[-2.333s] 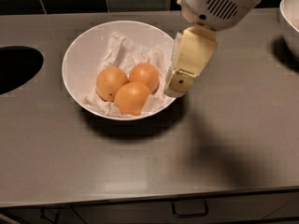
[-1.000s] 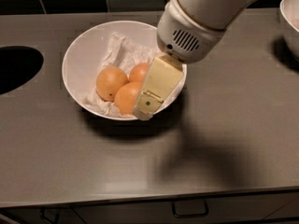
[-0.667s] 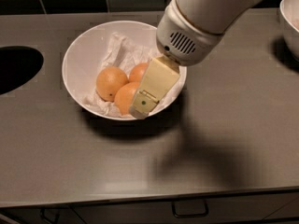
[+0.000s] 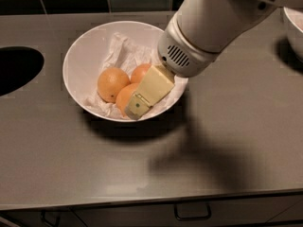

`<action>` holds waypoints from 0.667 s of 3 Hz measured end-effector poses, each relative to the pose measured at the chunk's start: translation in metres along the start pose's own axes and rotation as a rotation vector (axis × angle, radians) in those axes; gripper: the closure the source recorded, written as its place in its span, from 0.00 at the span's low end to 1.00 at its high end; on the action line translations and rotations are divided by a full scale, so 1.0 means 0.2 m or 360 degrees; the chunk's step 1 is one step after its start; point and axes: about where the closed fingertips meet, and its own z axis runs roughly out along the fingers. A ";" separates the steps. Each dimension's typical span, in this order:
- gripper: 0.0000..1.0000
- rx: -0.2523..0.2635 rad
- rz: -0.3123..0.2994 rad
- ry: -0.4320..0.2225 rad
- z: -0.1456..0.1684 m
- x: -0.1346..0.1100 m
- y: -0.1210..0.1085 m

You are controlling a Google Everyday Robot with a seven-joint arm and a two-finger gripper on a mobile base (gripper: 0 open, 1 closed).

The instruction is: Pick orange from white bowl

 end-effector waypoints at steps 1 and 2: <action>0.00 0.0010 -0.0009 -0.0028 0.00 -0.04 0.02; 0.00 0.0041 0.0006 -0.0054 0.01 -0.07 0.04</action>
Offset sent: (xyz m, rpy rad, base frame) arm 0.0090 0.0189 -0.0084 0.0245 -0.0317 -0.0396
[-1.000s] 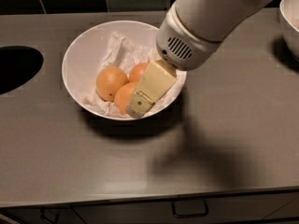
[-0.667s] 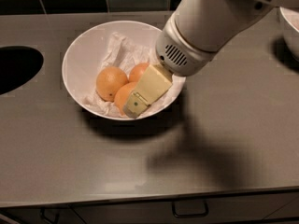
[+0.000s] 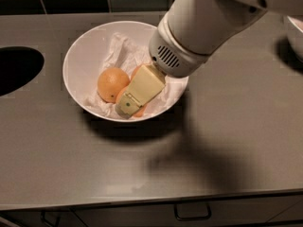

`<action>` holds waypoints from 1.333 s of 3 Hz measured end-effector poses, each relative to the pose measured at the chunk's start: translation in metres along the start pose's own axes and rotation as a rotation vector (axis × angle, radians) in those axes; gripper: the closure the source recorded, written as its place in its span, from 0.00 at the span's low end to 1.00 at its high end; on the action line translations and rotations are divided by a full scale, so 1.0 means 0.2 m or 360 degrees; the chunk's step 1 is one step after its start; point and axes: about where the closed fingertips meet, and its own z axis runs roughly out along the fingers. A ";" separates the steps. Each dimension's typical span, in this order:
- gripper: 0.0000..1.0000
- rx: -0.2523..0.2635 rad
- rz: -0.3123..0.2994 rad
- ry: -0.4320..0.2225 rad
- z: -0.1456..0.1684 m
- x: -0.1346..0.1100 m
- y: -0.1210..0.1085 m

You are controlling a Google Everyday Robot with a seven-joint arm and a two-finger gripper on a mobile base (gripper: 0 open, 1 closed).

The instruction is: Pick orange from white bowl

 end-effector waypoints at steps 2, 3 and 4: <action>0.00 0.0018 0.0122 -0.0029 0.13 0.01 -0.04; 0.00 0.0042 0.0125 -0.0045 0.12 -0.01 -0.04; 0.00 0.0076 0.0186 -0.0090 0.13 -0.02 -0.05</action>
Offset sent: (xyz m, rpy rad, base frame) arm 0.0179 -0.0037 -0.0370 0.0368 0.0301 -0.0925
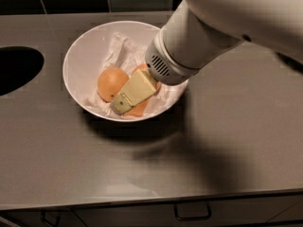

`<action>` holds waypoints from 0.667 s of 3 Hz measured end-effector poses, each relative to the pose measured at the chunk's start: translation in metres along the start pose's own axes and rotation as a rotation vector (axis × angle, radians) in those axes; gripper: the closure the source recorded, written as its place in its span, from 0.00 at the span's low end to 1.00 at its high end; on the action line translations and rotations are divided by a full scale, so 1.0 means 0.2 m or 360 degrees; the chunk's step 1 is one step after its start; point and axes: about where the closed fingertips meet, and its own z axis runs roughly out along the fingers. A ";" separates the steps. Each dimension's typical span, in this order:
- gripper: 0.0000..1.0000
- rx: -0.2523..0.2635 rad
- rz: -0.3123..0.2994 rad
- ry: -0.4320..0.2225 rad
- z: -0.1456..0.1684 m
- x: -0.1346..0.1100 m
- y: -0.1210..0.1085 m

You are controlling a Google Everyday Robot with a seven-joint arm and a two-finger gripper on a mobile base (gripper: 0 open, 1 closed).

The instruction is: Pick orange from white bowl

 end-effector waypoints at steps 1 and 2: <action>0.00 0.0006 0.0038 -0.0021 0.01 -0.01 -0.01; 0.00 -0.0021 0.0050 -0.0023 0.06 -0.03 -0.01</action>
Offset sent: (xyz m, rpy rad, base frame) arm 0.0231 0.0132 -0.0248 0.0468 0.0489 -0.0169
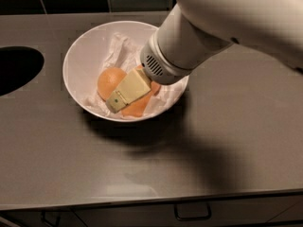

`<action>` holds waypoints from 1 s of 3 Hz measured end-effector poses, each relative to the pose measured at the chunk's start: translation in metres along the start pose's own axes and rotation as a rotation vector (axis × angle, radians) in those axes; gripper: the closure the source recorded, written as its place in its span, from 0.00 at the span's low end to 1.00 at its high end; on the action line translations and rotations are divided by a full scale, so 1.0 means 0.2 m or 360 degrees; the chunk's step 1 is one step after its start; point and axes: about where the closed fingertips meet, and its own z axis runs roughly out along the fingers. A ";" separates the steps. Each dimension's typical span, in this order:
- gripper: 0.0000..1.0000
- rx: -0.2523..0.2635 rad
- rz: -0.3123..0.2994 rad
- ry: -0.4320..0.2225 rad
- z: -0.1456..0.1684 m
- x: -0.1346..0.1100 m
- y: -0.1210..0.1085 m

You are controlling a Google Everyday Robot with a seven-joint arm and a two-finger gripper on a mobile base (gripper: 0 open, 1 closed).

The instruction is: Pick orange from white bowl

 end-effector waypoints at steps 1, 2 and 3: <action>0.00 -0.0041 -0.0001 0.0012 0.07 -0.02 0.00; 0.08 -0.0068 0.0024 0.0018 0.12 -0.03 0.00; 0.11 -0.0074 0.0059 0.0017 0.16 -0.02 0.00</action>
Offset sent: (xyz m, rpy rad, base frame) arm 0.0216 0.0172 -0.0317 0.0396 0.0713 0.0046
